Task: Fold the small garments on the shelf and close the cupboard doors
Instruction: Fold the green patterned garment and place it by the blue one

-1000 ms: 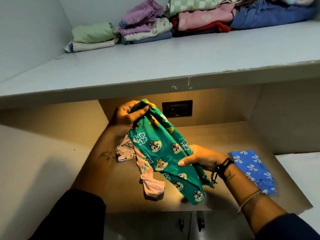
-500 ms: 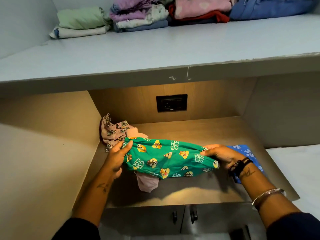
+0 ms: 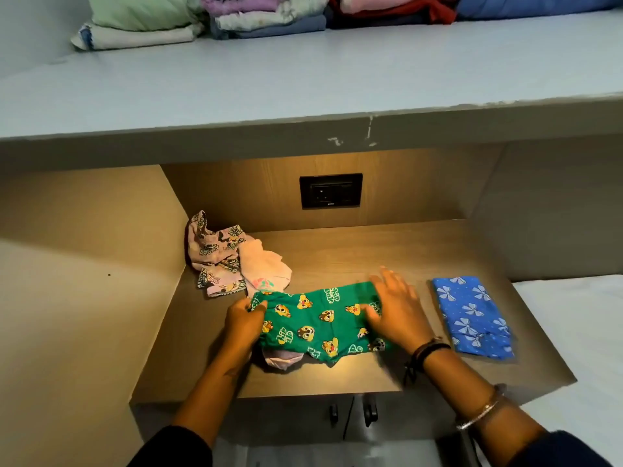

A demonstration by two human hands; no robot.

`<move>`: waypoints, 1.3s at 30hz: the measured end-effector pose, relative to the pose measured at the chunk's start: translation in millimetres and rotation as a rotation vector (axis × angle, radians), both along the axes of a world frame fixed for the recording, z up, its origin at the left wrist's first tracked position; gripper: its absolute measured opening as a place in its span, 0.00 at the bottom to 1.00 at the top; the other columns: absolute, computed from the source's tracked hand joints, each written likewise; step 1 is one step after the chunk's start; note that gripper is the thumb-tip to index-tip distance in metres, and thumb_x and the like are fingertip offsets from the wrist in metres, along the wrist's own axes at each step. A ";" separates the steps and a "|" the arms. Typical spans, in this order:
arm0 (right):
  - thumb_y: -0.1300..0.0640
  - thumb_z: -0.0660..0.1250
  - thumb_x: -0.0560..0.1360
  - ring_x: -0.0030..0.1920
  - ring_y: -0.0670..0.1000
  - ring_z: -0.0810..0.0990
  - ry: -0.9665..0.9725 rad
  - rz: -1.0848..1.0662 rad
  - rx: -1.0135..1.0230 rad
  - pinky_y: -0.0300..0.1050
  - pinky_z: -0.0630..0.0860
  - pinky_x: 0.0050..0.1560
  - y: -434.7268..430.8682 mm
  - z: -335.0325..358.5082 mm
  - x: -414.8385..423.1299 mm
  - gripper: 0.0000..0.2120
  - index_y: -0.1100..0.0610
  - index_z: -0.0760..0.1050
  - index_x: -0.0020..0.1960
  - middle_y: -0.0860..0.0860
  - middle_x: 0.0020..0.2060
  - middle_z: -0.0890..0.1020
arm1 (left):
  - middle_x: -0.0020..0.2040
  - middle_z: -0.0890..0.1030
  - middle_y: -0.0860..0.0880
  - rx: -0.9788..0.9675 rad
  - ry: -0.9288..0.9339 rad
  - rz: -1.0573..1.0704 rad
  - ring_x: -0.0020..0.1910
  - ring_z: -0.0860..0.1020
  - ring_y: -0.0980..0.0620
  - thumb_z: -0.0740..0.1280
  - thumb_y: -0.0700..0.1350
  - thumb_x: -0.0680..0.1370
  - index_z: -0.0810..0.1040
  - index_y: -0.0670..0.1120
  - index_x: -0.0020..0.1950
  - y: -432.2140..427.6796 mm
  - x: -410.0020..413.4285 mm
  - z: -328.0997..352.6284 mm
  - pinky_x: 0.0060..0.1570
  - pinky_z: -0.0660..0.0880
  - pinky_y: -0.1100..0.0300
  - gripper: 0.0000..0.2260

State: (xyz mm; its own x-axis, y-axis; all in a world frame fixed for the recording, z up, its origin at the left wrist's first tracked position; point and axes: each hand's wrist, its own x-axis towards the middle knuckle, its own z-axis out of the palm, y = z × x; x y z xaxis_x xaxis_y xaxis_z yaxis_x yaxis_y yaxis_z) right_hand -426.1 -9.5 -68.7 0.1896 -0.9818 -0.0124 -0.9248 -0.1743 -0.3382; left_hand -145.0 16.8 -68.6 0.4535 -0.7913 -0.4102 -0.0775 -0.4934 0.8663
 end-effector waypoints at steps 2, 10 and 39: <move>0.33 0.54 0.77 0.78 0.52 0.42 0.036 0.217 0.026 0.58 0.42 0.76 13.5 -12.6 21.6 0.38 0.49 0.47 0.79 0.47 0.77 0.44 | 0.50 0.84 0.43 -0.020 -0.004 0.021 0.45 0.83 0.46 0.66 0.42 0.80 0.78 0.42 0.55 -0.2 -1.7 -0.6 0.40 0.80 0.55 0.07; 0.28 0.45 0.76 0.79 0.54 0.44 0.119 0.356 -0.067 0.58 0.36 0.73 37.2 -54.2 41.8 0.41 0.54 0.51 0.79 0.52 0.79 0.48 | 0.39 0.81 0.45 -0.054 -0.248 -0.009 0.37 0.79 0.49 0.68 0.45 0.77 0.76 0.42 0.41 -6.3 -14.9 20.4 0.32 0.72 0.60 0.09; 0.31 0.55 0.69 0.57 0.60 0.78 0.130 0.094 -0.024 0.61 0.60 0.67 96.0 -62.7 -6.1 0.37 0.57 0.75 0.65 0.56 0.55 0.81 | 0.43 0.81 0.49 0.047 -0.452 -0.424 0.39 0.79 0.48 0.68 0.56 0.74 0.74 0.48 0.44 -32.4 -245.2 13.8 0.38 0.70 0.58 0.12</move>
State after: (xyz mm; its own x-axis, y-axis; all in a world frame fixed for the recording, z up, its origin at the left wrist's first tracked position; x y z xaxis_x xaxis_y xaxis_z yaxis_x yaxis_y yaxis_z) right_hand -432.2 86.5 -131.4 0.2788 -0.9601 -0.0198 -0.9398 -0.2685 -0.2113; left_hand -390.2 -15.6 -54.8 0.2407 -0.9264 -0.2896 -0.6295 -0.3761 0.6799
